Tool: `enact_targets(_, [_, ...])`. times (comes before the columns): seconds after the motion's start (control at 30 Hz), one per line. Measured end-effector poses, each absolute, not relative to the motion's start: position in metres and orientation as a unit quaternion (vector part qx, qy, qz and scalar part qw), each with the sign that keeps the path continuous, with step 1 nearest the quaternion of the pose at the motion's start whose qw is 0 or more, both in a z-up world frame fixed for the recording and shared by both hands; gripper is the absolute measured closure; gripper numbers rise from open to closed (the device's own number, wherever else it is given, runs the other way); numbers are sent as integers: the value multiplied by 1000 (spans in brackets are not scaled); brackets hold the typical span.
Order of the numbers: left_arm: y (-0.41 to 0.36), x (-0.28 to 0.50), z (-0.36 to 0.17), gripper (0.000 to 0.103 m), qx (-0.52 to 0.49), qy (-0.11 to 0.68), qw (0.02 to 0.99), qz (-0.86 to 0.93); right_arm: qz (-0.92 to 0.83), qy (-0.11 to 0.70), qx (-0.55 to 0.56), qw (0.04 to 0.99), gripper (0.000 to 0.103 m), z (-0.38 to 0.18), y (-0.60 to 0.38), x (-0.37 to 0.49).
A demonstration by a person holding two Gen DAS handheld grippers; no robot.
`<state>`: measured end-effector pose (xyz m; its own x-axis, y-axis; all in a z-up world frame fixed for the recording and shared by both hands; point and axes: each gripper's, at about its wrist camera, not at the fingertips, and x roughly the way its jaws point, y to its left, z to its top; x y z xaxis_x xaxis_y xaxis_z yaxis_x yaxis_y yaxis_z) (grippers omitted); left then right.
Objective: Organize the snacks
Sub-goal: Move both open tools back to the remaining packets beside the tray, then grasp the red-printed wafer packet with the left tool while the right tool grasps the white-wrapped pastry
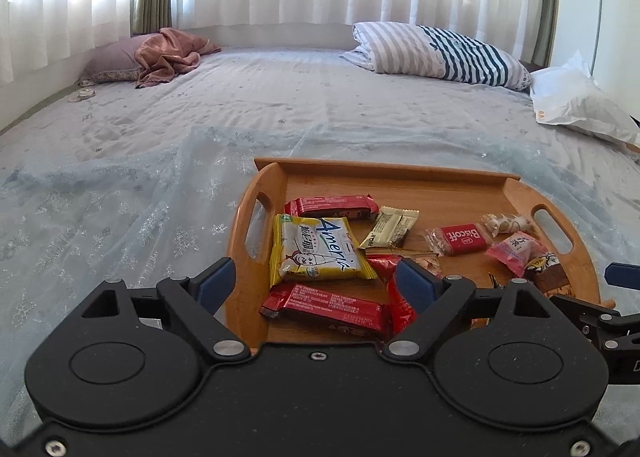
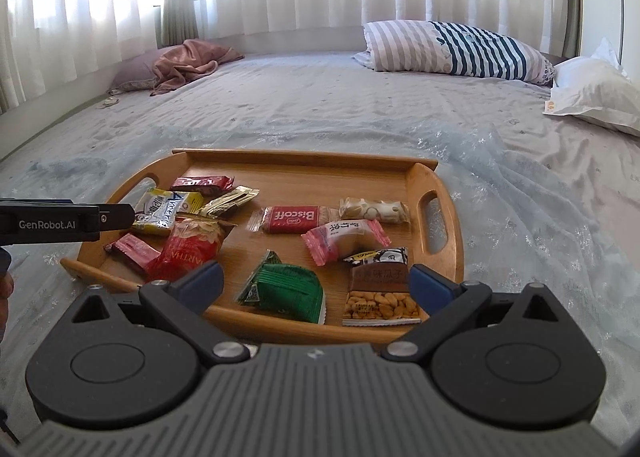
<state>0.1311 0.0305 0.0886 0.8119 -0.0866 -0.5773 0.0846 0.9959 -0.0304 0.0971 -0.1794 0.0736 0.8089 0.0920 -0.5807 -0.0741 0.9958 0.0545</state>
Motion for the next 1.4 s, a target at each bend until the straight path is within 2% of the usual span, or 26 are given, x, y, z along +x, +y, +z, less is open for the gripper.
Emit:
enact_targets(0.27, [24,102,92,0,5,294,953,-78,49,315,21,948,0,67,-176,78])
enact_targets(0.47, [24,82,90,0,-9,294,951,-94,49,329,26,943,0,56,-174,72])
enact_targets(0.63, [36,79,70,0,-58,341,933,-102,57,342,13,938,0,45,-167,72])
enact_targets(1.07, [34,88,39,0,16,375,924,-78,49,358,-22,932,0,20,-148,78])
enact_targets(1.4, [25,99,33,0,18,377,921,-93,39,342,-15,939,3,18,-154,82])
